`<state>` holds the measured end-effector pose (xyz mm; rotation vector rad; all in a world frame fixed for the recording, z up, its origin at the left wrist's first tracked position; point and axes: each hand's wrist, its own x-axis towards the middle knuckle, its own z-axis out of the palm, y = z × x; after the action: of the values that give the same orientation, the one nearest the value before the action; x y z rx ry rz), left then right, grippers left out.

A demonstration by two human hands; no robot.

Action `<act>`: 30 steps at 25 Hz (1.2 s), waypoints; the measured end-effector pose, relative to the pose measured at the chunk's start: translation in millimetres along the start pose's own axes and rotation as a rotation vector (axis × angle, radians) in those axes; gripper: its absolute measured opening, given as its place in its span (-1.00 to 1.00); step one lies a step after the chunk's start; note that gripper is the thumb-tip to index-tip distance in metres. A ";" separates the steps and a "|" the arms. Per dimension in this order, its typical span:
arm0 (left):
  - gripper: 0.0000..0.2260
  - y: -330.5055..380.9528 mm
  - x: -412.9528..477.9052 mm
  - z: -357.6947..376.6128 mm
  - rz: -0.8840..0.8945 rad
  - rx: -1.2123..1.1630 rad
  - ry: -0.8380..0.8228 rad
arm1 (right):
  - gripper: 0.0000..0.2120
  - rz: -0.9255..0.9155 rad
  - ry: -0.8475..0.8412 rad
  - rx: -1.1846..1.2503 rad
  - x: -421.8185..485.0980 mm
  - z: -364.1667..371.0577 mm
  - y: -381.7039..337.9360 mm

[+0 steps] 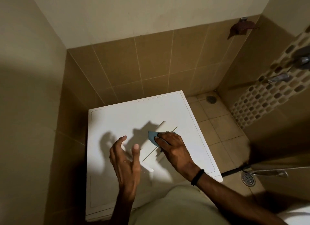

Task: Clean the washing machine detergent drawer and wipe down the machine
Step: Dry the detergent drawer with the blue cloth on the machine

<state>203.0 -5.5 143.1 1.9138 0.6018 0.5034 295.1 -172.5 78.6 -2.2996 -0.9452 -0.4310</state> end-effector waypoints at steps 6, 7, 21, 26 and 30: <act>-0.35 -14.8 -14.6 13.4 0.090 0.236 -0.182 | -0.63 0.031 -0.006 0.231 5.5 5.0 -38.6; -0.41 -16.4 -15.6 13.8 0.107 0.216 -0.169 | -0.64 -0.035 -0.050 0.285 3.0 6.6 -47.3; -0.85 -16.3 -11.6 0.6 0.197 0.211 -0.263 | -0.68 -0.171 -0.038 0.021 -1.2 -21.8 75.1; -0.33 -34.8 -18.6 5.1 0.260 0.095 -0.182 | -0.66 0.026 0.013 -0.075 -4.0 -28.3 75.0; 0.06 -54.9 -38.1 16.6 0.116 0.140 -0.087 | -0.65 0.172 0.046 -0.040 3.2 -29.9 61.3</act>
<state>172.7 -21.2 83.3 2.1014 0.4827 0.4584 339.4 -224.5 77.7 -2.3731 -0.7150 -0.4309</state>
